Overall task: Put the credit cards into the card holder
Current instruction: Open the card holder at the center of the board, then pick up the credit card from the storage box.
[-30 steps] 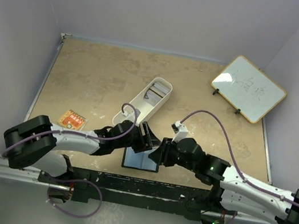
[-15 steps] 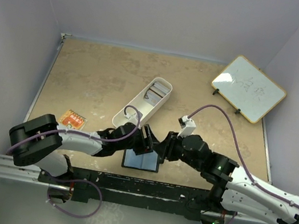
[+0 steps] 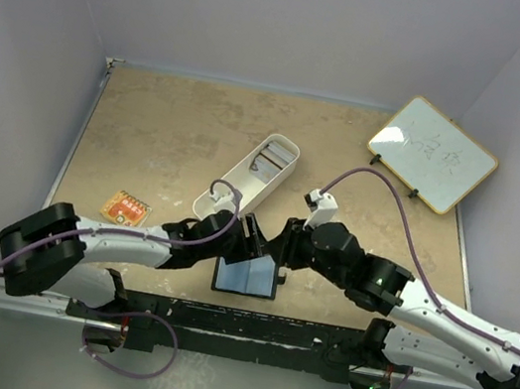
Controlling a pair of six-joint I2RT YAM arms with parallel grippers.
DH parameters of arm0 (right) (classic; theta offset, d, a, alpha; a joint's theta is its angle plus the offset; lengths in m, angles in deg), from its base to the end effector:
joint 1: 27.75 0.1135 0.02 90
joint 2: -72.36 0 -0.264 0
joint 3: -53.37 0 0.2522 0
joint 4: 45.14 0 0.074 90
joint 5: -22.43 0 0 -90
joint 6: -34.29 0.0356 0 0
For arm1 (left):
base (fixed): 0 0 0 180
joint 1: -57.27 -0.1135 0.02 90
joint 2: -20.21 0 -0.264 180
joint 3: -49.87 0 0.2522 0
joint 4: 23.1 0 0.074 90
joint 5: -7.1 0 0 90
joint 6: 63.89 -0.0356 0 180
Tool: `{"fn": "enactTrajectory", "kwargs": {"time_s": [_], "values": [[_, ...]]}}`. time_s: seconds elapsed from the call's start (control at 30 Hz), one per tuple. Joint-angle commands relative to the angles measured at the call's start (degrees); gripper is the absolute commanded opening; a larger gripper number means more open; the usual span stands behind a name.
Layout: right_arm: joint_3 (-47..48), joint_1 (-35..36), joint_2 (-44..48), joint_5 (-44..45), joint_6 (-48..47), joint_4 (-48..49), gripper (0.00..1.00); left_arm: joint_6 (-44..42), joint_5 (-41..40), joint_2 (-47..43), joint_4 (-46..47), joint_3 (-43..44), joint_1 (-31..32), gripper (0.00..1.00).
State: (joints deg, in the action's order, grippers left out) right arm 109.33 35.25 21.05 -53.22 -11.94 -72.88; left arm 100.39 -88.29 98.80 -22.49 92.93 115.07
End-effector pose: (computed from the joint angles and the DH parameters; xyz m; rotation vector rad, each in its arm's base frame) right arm 0.1014 0.1797 0.2975 -0.1772 2.0842 0.9490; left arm 0.1428 -0.2206 0.1631 -0.4094 2.4085 -1.1171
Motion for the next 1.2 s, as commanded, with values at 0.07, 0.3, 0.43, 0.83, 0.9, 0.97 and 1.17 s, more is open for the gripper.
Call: {"fn": "enactTrajectory", "kwargs": {"time_s": [0.07,0.3,0.43,0.83,0.9,0.97,1.17], "values": [[8.89,0.01,-4.58,5.86,-8.16,-2.05,0.44,-6.54,-9.46,-9.38,-15.84,6.26,-2.06,0.63],[17.42,-1.49,-12.41,7.16,-15.63,-1.89,0.49,-8.47,-12.47,-17.83,-24.28,6.65,-5.61,0.62],[22.03,-4.46,-18.97,4.07,-20.38,-1.46,0.52,-8.87,-16.25,-22.28,-31.31,7.05,-6.78,0.62],[45.27,-12.93,-42.70,3.87,-42.39,-9.44,0.61,-11.00,-24.71,-31.47,-42.13,5.53,-11.91,0.62],[49.34,-15.08,-46.05,1.74,-44.06,-11.45,0.65,-12.01,-25.91,-31.48,-42.35,5.49,-12.03,0.63],[52.15,-16.73,-48.90,0.01,-45.26,-12.02,0.68,-12.82,-26.48,-31.49,-42.17,5.43,-12.14,0.63],[58.39,-19.12,-57.94,-3.16,-51.67,-13.82,0.78,-13.46,-25.28,-32.35,-39.55,2.83,-12.10,0.63]]}}
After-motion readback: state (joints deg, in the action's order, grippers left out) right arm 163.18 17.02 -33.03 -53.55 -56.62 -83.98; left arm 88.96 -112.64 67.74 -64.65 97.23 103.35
